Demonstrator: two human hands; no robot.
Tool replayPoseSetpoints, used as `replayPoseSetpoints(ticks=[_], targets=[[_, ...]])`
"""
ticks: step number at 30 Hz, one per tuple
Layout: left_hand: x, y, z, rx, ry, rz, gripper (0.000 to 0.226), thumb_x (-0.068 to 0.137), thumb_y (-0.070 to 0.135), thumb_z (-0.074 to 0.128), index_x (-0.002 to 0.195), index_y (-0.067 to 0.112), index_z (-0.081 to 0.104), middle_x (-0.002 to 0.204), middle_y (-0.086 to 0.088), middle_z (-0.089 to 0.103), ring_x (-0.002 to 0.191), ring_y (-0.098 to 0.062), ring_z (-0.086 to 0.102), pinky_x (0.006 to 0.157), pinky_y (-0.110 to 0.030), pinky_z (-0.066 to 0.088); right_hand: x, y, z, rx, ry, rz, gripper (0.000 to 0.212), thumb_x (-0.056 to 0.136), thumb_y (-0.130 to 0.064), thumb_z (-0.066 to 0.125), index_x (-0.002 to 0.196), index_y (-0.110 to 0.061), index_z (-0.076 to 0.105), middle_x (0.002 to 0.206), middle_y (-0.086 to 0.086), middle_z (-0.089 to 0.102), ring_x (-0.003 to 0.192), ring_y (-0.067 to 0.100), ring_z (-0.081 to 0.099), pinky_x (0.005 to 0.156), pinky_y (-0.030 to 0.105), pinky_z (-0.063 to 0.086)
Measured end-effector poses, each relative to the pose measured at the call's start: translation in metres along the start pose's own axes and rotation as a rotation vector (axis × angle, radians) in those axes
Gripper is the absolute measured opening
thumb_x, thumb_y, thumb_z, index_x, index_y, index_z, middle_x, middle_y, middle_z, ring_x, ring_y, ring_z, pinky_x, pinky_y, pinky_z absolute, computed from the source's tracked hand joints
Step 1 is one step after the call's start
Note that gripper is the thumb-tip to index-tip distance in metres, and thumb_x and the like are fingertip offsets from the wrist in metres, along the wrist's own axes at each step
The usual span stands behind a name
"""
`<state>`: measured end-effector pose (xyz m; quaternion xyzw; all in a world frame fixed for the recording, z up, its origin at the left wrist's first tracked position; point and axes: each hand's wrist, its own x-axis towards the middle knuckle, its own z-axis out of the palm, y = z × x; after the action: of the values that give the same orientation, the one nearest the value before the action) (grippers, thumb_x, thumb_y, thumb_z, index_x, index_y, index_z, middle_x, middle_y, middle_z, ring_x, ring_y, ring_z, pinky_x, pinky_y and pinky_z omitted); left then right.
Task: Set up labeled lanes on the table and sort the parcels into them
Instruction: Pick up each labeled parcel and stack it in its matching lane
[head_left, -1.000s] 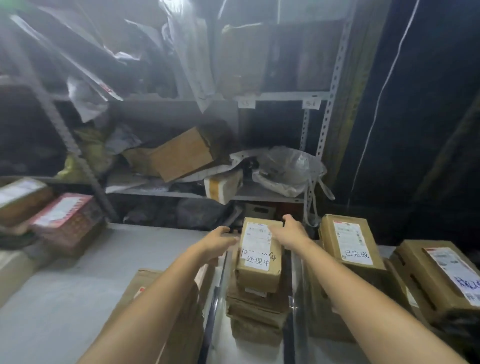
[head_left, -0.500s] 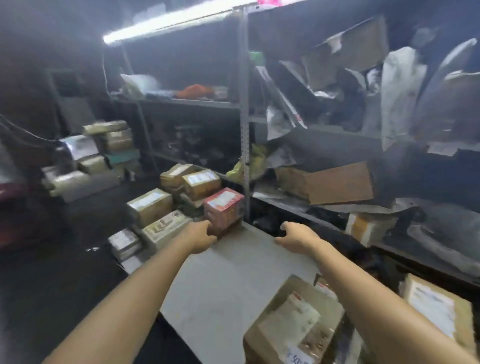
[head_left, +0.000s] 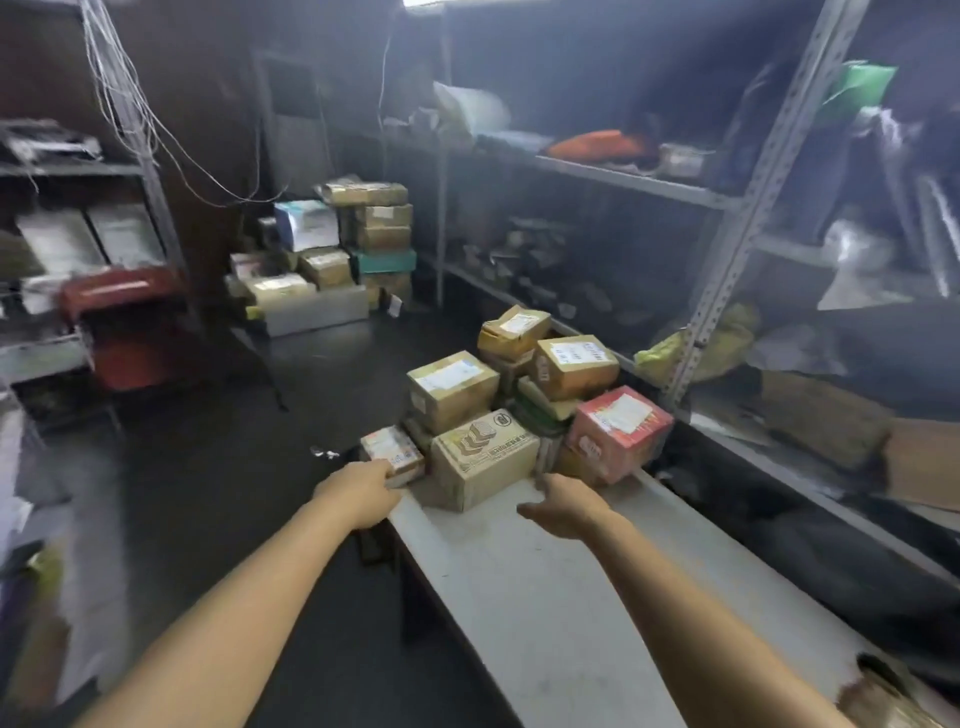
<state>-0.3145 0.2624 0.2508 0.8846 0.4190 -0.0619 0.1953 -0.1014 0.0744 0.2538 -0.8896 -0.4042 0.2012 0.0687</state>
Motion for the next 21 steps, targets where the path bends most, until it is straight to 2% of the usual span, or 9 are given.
replayPoseSetpoints(ticks=[5, 10, 15, 19, 21], targets=[[0.054, -0.035, 0.009, -0.006, -0.013, -0.045, 0.035, 0.097, 0.041, 0.048, 0.13, 0.032, 0.055, 0.134, 0.0, 0.058, 0.115, -0.023, 0.058, 0.093, -0.037, 0.052, 0.074, -0.036, 0.025, 0.009, -0.02, -0.02, 0.058, 0.091, -0.05, 0.056, 0.133, -0.01, 0.054, 0.14, 0.01, 0.058, 0.127, 0.03, 0.054, 0.101, 0.04, 0.047], [0.119, -0.04, 0.003, 0.017, -0.04, -0.063, 0.039, 0.095, 0.042, 0.048, 0.133, 0.033, 0.055, 0.136, 0.0, 0.058, 0.117, -0.024, 0.058, 0.093, -0.035, 0.051, 0.151, -0.05, 0.035, 0.105, 0.031, -0.007, 0.056, 0.096, -0.047, 0.052, 0.136, -0.009, 0.05, 0.14, 0.011, 0.057, 0.127, 0.03, 0.053, 0.098, 0.038, 0.047], [0.196, -0.028, -0.031, 0.051, -0.048, -0.066, 0.047, 0.093, 0.045, 0.05, 0.139, 0.035, 0.05, 0.134, 0.002, 0.059, 0.114, -0.024, 0.06, 0.093, -0.038, 0.052, 0.222, -0.054, 0.024, 0.309, 0.061, 0.076, 0.053, 0.095, -0.046, 0.053, 0.133, -0.008, 0.053, 0.137, 0.011, 0.059, 0.125, 0.031, 0.055, 0.098, 0.039, 0.047], [0.255, -0.019, -0.06, 0.053, -0.004, -0.044, 0.045, 0.095, 0.044, 0.051, 0.139, 0.034, 0.05, 0.134, 0.002, 0.06, 0.117, -0.023, 0.059, 0.096, -0.038, 0.051, 0.267, -0.063, 0.002, 0.467, 0.136, 0.125, 0.056, 0.093, -0.05, 0.053, 0.131, -0.009, 0.053, 0.124, 0.01, 0.064, 0.114, 0.03, 0.06, 0.09, 0.039, 0.051], [0.284, -0.016, -0.067, 0.061, -0.003, -0.019, 0.044, 0.096, 0.044, 0.051, 0.138, 0.033, 0.051, 0.134, 0.002, 0.06, 0.119, -0.024, 0.058, 0.097, -0.038, 0.05, 0.286, -0.068, 0.0, 0.524, 0.148, 0.151, 0.055, 0.094, -0.049, 0.053, 0.132, -0.008, 0.052, 0.125, 0.011, 0.063, 0.115, 0.03, 0.059, 0.087, 0.038, 0.049]])
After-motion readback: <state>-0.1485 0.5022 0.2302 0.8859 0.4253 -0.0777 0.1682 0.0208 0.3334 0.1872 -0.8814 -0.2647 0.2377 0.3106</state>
